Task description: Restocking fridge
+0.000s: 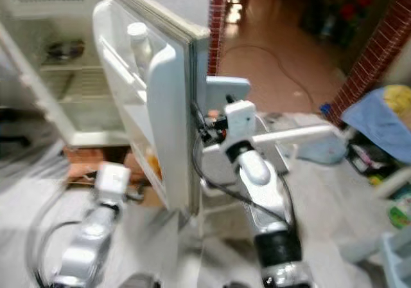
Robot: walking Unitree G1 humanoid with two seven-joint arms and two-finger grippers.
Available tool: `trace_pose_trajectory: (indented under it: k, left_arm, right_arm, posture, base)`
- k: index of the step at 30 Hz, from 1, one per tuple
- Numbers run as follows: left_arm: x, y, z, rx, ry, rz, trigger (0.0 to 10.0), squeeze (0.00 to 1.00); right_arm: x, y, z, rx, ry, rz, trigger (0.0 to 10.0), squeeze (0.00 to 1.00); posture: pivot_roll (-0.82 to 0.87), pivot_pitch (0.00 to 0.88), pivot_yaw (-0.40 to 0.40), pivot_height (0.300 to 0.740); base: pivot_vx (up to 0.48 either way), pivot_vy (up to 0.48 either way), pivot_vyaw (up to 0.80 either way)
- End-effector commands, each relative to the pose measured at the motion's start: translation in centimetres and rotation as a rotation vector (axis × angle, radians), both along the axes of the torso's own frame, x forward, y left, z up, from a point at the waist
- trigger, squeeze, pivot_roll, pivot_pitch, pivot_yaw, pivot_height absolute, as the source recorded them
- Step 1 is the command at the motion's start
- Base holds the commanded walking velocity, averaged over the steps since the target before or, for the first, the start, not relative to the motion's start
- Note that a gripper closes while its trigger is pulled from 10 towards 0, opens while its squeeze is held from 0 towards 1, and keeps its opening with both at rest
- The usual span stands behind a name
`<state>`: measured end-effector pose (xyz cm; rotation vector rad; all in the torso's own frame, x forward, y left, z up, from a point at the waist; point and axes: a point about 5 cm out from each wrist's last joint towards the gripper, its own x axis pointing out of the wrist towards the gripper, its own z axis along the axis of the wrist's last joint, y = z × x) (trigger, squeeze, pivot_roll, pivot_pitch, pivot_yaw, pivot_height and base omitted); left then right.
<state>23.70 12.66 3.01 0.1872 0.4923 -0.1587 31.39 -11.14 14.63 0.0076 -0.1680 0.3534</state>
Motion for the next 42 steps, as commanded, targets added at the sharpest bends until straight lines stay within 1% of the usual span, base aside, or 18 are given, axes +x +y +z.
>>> trace_pose_trajectory:
  k: [1,6,9,12,15,16,17,19,20,23,24,25,27,28,32,37,38,42]
  left_arm:
    - [0.4,0.8,0.5,0.023,0.006,-0.007,10.0,0.0]
    - [0.3,0.3,0.3,0.032,0.049,-0.064,10.0,0.0]
    - [-0.1,-0.5,0.1,0.029,0.082,-0.13,10.0,0.0]
    - [-0.2,-0.8,-0.1,0.048,0.088,-0.163,10.0,0.0]
    - [-0.1,-0.8,-0.1,0.059,0.087,-0.168,10.0,0.0]
    - [-0.1,-0.7,-0.1,0.059,0.089,-0.165,10.0,0.0]
    - [-0.1,-0.7,-0.1,0.059,0.091,-0.164,10.0,0.0]
    - [-0.1,-0.7,-0.1,0.059,0.093,-0.164,10.0,0.0]
    - [-0.1,-0.7,-0.1,0.06,0.094,-0.167,10.0,0.0]
    - [-0.1,-0.7,-0.1,0.063,0.095,-0.171,10.0,0.0]
    - [-0.1,-0.7,-0.1,0.064,0.096,-0.172,10.0,0.0]
    - [-0.1,-0.7,-0.1,0.064,0.096,-0.172,10.0,0.0]
    - [-0.2,-0.7,-0.1,0.068,0.095,-0.174,10.0,0.0]
    - [-0.2,-0.7,0.0,0.07,0.096,-0.175,10.0,0.0]
    - [-0.3,-0.6,0.0,0.079,0.097,-0.184,10.0,0.0]
    - [-0.4,-0.5,0.0,0.085,0.096,-0.178,10.0,0.0]
    - [-0.4,-0.4,0.0,0.088,0.096,-0.172,10.0,0.0]
    - [-0.4,-0.2,0.0,0.09,0.097,-0.171,10.0,0.0]
  right_arm:
    - [0.8,1.1,1.6,0.004,-0.057,0.014,10.0,0.0]
    - [2.1,1.6,2.0,-0.026,-0.057,-0.039,10.0,0.0]
    - [2.7,2.6,2.5,0.019,-0.038,-0.046,10.0,0.0]
    - [2.6,4.5,3.3,0.116,-0.019,0.075,10.0,0.0]
    - [0.3,7.6,5.3,0.284,-0.019,0.443,10.0,0.0]
    - [-2.1,8.3,6.6,0.4,-0.013,0.703,10.0,0.0]
    - [-2.8,8.5,6.9,0.43,-0.01,0.78,10.0,0.0]
    - [-3.2,8.3,6.8,0.414,-0.01,0.813,10.0,0.0]
    - [-2.8,7.8,5.2,0.294,0.013,0.768,10.0,0.0]
    - [-1.6,6.9,1.9,0.091,0.112,0.646,10.0,0.0]
    - [-0.8,5.9,-0.2,-0.031,0.168,0.557,10.0,0.0]
    - [-0.8,5.9,-0.2,-0.031,0.168,0.557,10.0,0.0]
    - [0.1,3.1,-3.9,-0.269,0.276,0.389,10.0,0.0]
    - [0.2,1.8,-4.9,-0.327,0.332,0.32,10.0,0.0]
    - [2.1,-2.3,-5.1,-0.279,0.398,0.044,10.0,0.0]
    - [2.9,-5.6,-5.0,-0.323,0.41,-0.066,10.0,0.0]
    - [2.7,-7.1,-5.2,-0.338,0.432,-0.085,10.0,0.0]
    - [2.9,-8.9,-4.8,-0.342,0.419,-0.146,10.0,0.0]
  posture:
    - [0.12,0.0,-0.035,0.74]
    - [0.12,0.0,-0.04,0.74]
    - [0.12,0.0,-0.042,0.74]
    - [0.13,0.0,-0.043,0.74]
    - [0.13,0.0,-0.045,0.74]
    - [0.13,0.0,-0.047,0.74]
    - [0.13,0.0,-0.047,0.74]
    - [0.13,0.0,-0.048,0.74]
    - [0.13,0.0,-0.049,0.74]
    - [0.13,0.0,-0.049,0.74]
    - [0.13,0.0,-0.048,0.74]
    - [0.13,0.0,-0.048,0.74]
    - [0.12,0.0,-0.045,0.74]
    - [0.12,0.0,-0.042,0.74]
    - [0.13,0.0,-0.039,0.74]
    - [0.14,0.0,-0.046,0.74]
    - [0.14,0.0,-0.047,0.74]
    - [0.14,0.0,-0.043,0.74]
  base:
    - [0.0,0.0,0.8]
    - [0.0,0.0,0.75]
    - [0.0,0.0,0.0]
    - [0.0,0.0,0.0]
    - [0.0,0.0,0.0]
    - [0.0,0.0,0.0]
    - [0.0,0.0,0.0]
    - [0.0,0.0,0.0]
    - [0.0,0.0,0.0]
    - [0.0,0.0,0.0]
    - [0.0,0.0,0.0]
    - [0.0,0.0,0.0]
    - [0.0,0.0,0.0]
    - [0.0,0.0,0.0]
    - [0.0,0.0,0.0]
    - [0.0,0.0,0.0]
    - [0.0,0.0,0.0]
    - [0.0,0.0,0.0]
